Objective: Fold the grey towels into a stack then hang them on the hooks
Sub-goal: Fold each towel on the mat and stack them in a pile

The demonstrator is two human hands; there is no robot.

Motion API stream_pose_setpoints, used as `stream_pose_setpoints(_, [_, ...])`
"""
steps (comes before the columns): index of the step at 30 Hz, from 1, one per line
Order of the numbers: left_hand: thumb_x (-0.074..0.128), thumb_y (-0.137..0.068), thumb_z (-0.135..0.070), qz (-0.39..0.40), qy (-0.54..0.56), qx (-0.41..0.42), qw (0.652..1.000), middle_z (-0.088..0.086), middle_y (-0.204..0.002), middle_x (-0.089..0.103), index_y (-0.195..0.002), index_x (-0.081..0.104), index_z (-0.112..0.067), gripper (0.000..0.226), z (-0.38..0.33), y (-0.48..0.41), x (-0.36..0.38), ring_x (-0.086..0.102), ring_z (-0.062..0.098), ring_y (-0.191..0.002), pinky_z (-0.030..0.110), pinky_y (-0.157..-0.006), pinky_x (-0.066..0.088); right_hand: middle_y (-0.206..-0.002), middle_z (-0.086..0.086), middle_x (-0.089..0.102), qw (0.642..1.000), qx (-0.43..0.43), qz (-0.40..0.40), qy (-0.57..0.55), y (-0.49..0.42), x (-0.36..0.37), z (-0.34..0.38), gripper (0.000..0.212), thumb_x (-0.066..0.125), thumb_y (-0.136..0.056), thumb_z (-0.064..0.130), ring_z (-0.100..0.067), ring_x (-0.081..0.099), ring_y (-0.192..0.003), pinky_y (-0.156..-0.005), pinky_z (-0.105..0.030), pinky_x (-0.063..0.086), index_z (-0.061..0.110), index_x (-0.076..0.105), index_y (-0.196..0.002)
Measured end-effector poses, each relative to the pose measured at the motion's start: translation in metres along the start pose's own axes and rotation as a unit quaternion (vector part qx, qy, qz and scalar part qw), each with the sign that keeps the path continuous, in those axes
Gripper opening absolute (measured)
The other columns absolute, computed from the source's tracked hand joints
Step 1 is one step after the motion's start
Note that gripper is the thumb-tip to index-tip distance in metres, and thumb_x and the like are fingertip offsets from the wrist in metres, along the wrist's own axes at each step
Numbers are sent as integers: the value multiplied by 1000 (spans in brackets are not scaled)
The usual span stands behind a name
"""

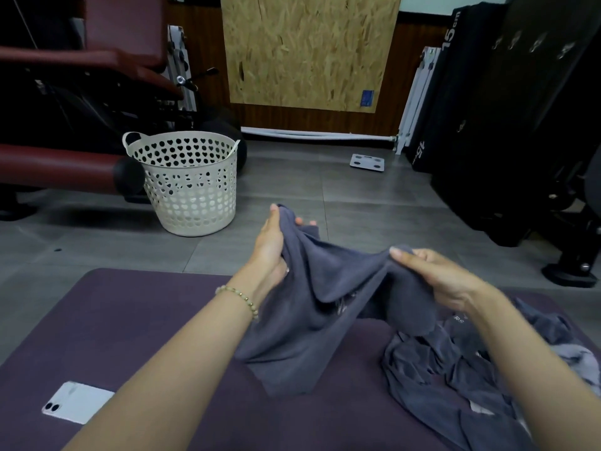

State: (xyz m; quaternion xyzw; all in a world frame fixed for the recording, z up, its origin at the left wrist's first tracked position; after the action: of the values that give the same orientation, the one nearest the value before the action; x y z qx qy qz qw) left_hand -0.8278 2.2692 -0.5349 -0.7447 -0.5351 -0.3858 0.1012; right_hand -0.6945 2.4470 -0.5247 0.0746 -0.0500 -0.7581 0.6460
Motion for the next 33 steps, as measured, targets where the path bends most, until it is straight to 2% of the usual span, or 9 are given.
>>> stream_pose_setpoints(4, [39,-100,-44,61,-37,-8,997,-3,-47,46,-82,44,-14,36,-5,-17,23,52,15,-43,20,-49,50,-69,-5,71,999,5,7,48,-13,-16,21,66,85,-27,69,-12,65,-59,-55,-18,52,15,73,-63])
stream_pose_setpoints(9, [40,-101,-30,65,-367,81,924,-5,-45,37,-71,34,-17,33,18,-66,-32,36,10,-40,18,-37,34,-92,-17,73,976,110,103,154,-54,21,-37,51,78,-66,42,-25,68,-84,-78,-32,54,-1,72,-92])
stream_pose_setpoints(11, [43,-100,-31,71,-492,67,865,2,-50,39,-69,36,-17,35,39,-83,-80,38,12,-39,23,-41,37,-98,-10,74,957,154,146,197,-74,42,-88,34,76,-76,32,-20,69,-90,-84,-31,54,6,74,-97])
stream_pose_setpoints(14, [52,-96,-35,50,-594,32,803,1,-46,47,-71,43,-16,32,73,-100,-163,45,15,-38,25,-43,40,-78,9,72,923,199,208,255,-98,68,-180,7,77,-78,28,0,63,-70,-69,-17,51,22,74,-74])
stream_pose_setpoints(18, [62,-87,-45,33,-691,-26,721,1,-73,63,-86,55,-19,27,120,-121,-258,60,16,-66,32,-66,48,-89,4,71,885,260,250,294,-125,83,-282,13,75,-78,38,-6,63,-80,-77,-20,52,27,74,-85])
stream_pose_setpoints(21, [67,-81,-51,36,-735,-68,674,-6,-91,67,-87,57,-32,23,145,-137,-305,62,17,-87,32,-78,48,-103,3,70,892,277,232,271,-146,89,-331,36,76,-76,42,-11,63,-97,-90,-24,51,20,73,-104])
stream_pose_setpoints(23, [66,-81,-50,47,-758,-85,645,-5,-97,68,-91,59,-31,22,162,-146,-324,62,19,-92,32,-82,49,-99,8,67,902,266,220,259,-158,94,-353,38,75,-78,40,-8,60,-97,-83,-15,48,17,71,-109])
stream_pose_setpoints(29, [61,-89,-39,15,-680,-84,728,0,-76,68,-93,69,-16,25,203,-172,-334,55,12,-59,35,-66,52,-61,18,59,932,240,121,243,-179,63,-387,22,77,-74,44,5,52,-62,-66,-14,41,23,70,-70])
stream_pose_setpoints(33, [57,-94,-29,55,-650,-103,751,7,-93,69,-99,64,-19,13,227,-189,-322,53,1,-43,21,-52,49,-69,18,63,908,327,176,192,-159,34,-401,20,73,-77,45,4,55,-68,-66,-13,42,26,72,-82])
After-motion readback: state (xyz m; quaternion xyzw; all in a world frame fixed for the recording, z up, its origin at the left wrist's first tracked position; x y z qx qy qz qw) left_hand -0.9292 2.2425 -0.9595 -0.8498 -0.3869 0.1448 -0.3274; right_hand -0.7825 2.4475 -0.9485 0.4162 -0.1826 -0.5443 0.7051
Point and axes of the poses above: each hand's wrist, its own y-axis away from the middle knuckle, its own x-axis out of the palm, z = x × y, the point moved 6 cm from there along -y, towards the middle knuckle
